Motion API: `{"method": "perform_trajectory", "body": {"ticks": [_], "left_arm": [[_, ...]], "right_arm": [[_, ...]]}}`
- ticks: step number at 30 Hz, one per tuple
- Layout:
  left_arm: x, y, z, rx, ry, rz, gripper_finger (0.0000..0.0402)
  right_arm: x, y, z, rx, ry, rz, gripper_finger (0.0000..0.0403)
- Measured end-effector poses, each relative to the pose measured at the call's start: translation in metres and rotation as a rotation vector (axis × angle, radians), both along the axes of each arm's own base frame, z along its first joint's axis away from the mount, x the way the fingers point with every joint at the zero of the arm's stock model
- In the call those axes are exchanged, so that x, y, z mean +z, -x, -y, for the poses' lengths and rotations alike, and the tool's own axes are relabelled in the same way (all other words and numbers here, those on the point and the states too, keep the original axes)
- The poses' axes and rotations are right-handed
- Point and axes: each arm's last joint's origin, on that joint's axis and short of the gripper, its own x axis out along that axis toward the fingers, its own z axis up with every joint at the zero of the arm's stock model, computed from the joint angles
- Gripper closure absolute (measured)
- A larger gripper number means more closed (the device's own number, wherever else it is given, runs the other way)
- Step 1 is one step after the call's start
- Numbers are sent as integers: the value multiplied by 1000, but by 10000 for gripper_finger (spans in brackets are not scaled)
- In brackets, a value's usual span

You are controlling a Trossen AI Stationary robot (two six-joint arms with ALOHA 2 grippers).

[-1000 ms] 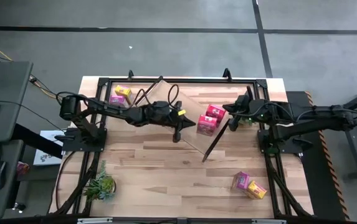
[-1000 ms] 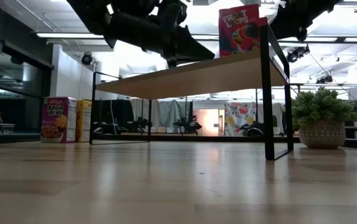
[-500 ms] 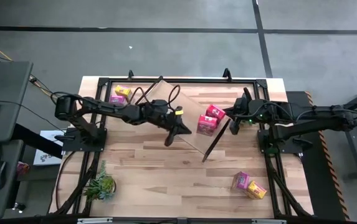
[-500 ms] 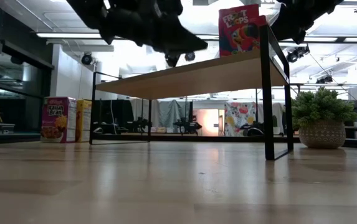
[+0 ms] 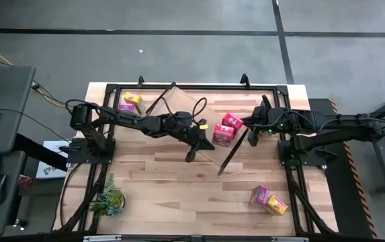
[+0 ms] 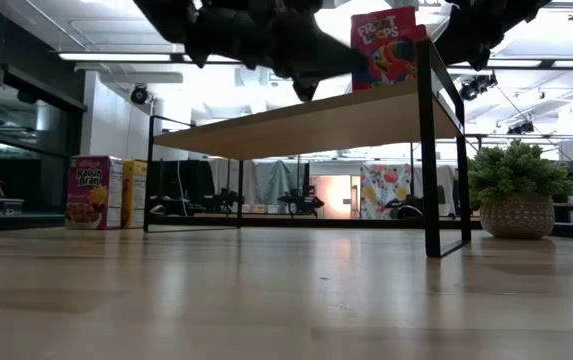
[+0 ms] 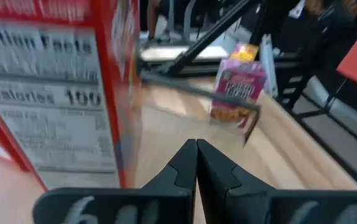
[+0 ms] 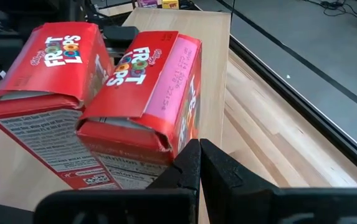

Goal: Stack cereal on shelf
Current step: Put the red cereal box on the shelf

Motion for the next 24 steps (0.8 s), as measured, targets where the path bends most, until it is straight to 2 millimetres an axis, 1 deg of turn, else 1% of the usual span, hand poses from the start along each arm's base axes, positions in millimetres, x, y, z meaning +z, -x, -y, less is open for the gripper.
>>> {"method": "perform_trajectory", "body": {"ticks": [3,8,18,21,24], "left_arm": [[0,-4,-2,25,-32,5,401],[0,-3,-7,37,-75,11,401],[2,-2,-31,103,-72,29,401],[2,-2,-33,113,-56,25,401],[2,-2,-30,111,-41,21,401]], "right_arm": [[0,0,0,11,-7,0,403],[0,-1,-2,74,-23,-4,403],[0,-1,-3,92,-25,-6,403],[0,-1,-3,94,-22,-7,403],[0,-1,-3,103,-7,-14,403]]}}
